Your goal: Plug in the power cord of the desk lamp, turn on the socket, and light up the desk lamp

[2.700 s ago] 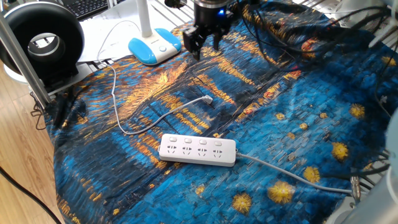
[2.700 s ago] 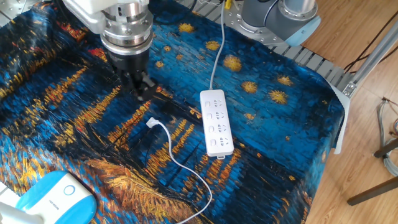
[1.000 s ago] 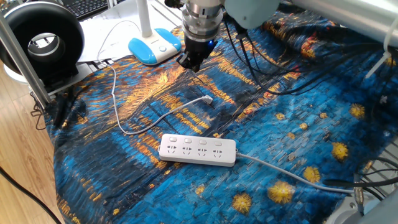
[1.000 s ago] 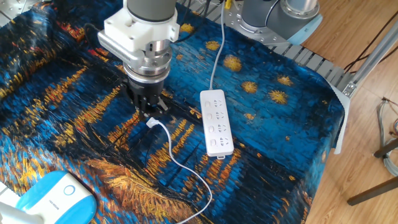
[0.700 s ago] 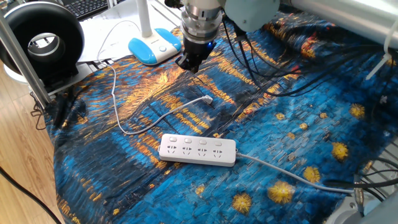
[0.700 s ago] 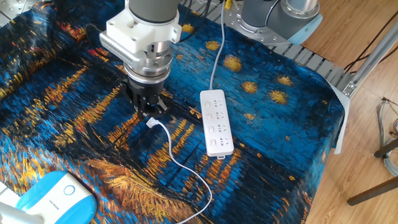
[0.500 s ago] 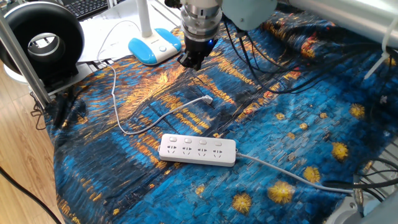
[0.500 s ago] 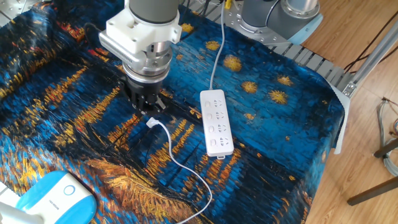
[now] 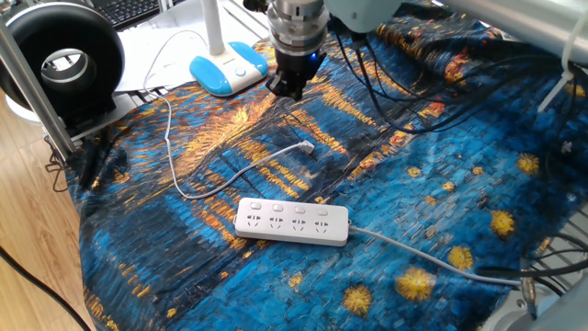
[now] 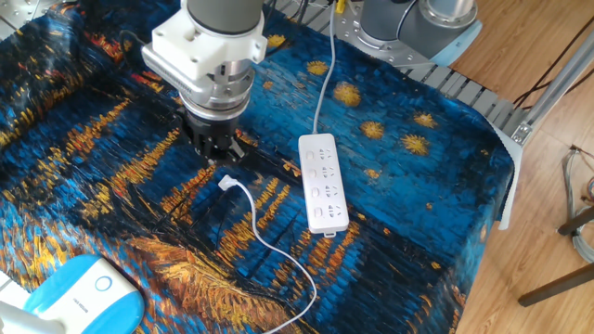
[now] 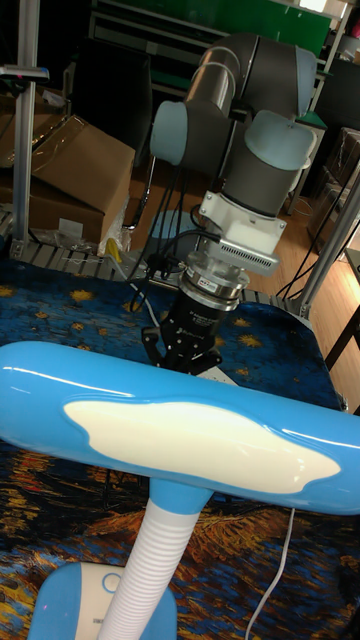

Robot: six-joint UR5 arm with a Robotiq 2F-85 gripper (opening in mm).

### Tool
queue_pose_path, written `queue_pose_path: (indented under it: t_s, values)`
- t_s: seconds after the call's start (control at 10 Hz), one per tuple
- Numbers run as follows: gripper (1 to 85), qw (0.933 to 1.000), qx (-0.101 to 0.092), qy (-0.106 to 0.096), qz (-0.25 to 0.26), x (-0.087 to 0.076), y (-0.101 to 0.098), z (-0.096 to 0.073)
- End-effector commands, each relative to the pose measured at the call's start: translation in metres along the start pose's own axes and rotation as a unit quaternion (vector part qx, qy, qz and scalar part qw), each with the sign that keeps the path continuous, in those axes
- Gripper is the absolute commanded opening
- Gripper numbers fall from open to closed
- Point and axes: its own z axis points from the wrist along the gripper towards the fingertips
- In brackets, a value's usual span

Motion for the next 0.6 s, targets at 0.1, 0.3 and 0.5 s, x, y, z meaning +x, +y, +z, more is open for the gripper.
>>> queue_pose_path:
  t_s: [0.1, 0.3, 0.5]
  values:
    - [1.3, 0.9966, -0.004, 0.082, 0.012, 0.042, 0.001, -0.004]
    - [1.3, 0.9878, 0.024, 0.147, -0.046, 0.075, -0.017, -0.012]
    - [1.3, 0.9976, -0.022, 0.058, -0.03, 0.029, 0.006, 0.004]
